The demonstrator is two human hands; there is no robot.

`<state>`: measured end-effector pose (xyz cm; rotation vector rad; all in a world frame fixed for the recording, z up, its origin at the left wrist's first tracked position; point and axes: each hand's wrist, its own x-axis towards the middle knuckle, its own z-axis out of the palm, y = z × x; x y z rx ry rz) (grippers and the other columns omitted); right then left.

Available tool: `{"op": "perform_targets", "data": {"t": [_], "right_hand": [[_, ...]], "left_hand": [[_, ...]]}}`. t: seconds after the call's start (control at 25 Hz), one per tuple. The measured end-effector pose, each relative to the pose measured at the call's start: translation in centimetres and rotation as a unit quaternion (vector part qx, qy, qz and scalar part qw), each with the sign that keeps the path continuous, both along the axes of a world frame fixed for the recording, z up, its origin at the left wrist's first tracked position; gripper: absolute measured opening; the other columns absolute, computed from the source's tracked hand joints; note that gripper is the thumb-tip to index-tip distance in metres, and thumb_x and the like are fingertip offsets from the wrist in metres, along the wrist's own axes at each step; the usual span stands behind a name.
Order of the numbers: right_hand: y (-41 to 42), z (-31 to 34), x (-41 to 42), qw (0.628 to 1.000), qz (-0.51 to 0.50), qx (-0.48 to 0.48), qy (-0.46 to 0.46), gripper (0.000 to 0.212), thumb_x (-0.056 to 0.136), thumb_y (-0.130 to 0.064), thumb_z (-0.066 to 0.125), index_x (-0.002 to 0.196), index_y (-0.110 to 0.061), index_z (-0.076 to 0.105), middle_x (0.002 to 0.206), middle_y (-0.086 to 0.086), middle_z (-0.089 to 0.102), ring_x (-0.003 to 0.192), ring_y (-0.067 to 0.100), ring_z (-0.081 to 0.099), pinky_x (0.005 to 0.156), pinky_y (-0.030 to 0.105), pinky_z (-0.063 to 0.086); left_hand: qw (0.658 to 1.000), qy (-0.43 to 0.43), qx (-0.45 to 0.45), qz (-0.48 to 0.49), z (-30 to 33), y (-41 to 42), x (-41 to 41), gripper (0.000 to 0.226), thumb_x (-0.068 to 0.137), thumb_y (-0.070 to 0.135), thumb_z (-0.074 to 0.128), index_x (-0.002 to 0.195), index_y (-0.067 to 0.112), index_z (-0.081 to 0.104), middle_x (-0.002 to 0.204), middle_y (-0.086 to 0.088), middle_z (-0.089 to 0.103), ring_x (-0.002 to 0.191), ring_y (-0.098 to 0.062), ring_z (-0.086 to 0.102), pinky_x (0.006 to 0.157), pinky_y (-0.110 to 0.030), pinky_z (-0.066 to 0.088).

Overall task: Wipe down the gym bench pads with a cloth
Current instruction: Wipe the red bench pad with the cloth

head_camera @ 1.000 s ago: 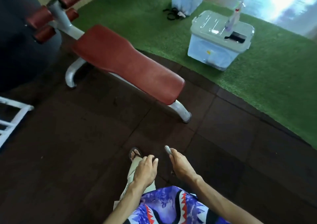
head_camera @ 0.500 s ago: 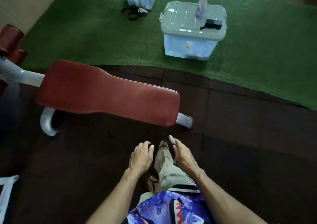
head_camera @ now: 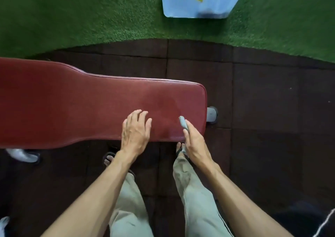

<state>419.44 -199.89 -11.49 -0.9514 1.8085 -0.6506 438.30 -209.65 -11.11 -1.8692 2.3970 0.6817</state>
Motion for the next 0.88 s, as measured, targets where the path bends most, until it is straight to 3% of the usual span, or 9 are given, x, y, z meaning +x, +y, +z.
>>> {"op": "perform_targets", "data": {"t": [0.08, 0.24, 0.4, 0.56, 0.64, 0.8, 0.88], "right_hand": [[-2.2, -3.1, 0.5, 0.999, -0.027, -0.013, 0.038, 0.046, 0.107, -0.022, 0.036, 0.153, -0.022, 0.034, 0.156, -0.007, 0.039, 0.146, 0.007, 0.032, 0.121, 0.025, 0.024], [-6.4, -9.7, 2.9, 0.985, -0.031, -0.084, 0.144, 0.05, 0.108, -0.02, 0.034, 0.156, -0.01, 0.023, 0.164, 0.008, 0.021, 0.154, 0.02, 0.012, 0.117, 0.006, 0.009], [-8.9, -14.2, 7.0, 0.951, 0.001, -0.09, 0.297, 0.057, 0.107, -0.029, 0.027, 0.156, -0.003, 0.014, 0.166, 0.016, 0.008, 0.155, 0.03, 0.001, 0.127, 0.037, 0.007], [-2.3, -14.4, 5.3, 0.936, 0.081, -0.036, 0.342, 0.062, 0.104, -0.038, 0.024, 0.157, -0.012, 0.008, 0.167, 0.007, 0.004, 0.155, 0.023, 0.002, 0.126, 0.043, 0.011], [-1.5, -14.6, 0.6, 0.932, 0.063, -0.003, 0.357, 0.065, 0.102, -0.041, 0.024, 0.158, -0.012, 0.008, 0.167, 0.007, 0.002, 0.155, 0.022, -0.001, 0.125, 0.047, 0.013], [-12.7, -15.4, -2.4, 0.911, -0.091, 0.012, 0.402, 0.066, 0.103, -0.039, 0.026, 0.156, -0.004, 0.013, 0.165, 0.02, 0.006, 0.153, 0.038, 0.002, 0.126, 0.049, 0.005], [-15.2, -14.9, 2.6, 0.907, 0.01, -0.059, 0.417, 0.06, 0.105, -0.038, 0.024, 0.156, -0.007, 0.018, 0.165, 0.018, 0.007, 0.153, 0.038, 0.003, 0.125, 0.051, 0.006]], "left_hand": [[0.999, -0.003, -0.035, -0.037, -3.5, -2.6, 0.9, 0.041, 0.1, 0.033, 0.045, 0.133, 0.012, 0.055, 0.143, -0.013, 0.051, 0.136, -0.03, 0.046, 0.109, -0.047, 0.039], [0.993, -0.011, -0.081, -0.08, -9.9, -7.0, 2.5, 0.051, 0.102, 0.036, 0.04, 0.147, 0.015, 0.04, 0.16, -0.014, 0.029, 0.149, -0.029, 0.026, 0.119, -0.048, 0.026], [0.989, -0.044, -0.112, -0.088, -13.3, -8.1, 3.4, 0.062, 0.102, 0.045, 0.031, 0.157, 0.021, 0.017, 0.167, -0.009, 0.008, 0.155, -0.022, 0.007, 0.125, -0.044, 0.011], [0.988, -0.043, -0.119, -0.083, -13.4, -8.2, 3.3, 0.064, 0.101, 0.048, 0.031, 0.157, 0.023, 0.016, 0.167, -0.007, 0.007, 0.155, -0.021, 0.006, 0.125, -0.043, 0.007], [0.989, -0.047, -0.118, -0.079, -13.5, -8.3, 3.2, 0.064, 0.1, 0.049, 0.031, 0.157, 0.023, 0.017, 0.167, -0.007, 0.008, 0.155, -0.021, 0.007, 0.125, -0.044, 0.008], [0.986, -0.053, -0.138, -0.078, -13.9, -8.0, 3.1, 0.063, 0.1, 0.049, 0.031, 0.157, 0.022, 0.019, 0.167, -0.007, 0.01, 0.155, -0.022, 0.01, 0.125, -0.044, 0.009], [0.985, -0.055, -0.147, -0.077, -13.9, -8.0, 3.1, 0.062, 0.101, 0.048, 0.031, 0.156, 0.022, 0.02, 0.167, -0.007, 0.011, 0.154, -0.022, 0.01, 0.125, -0.044, 0.01]]}}
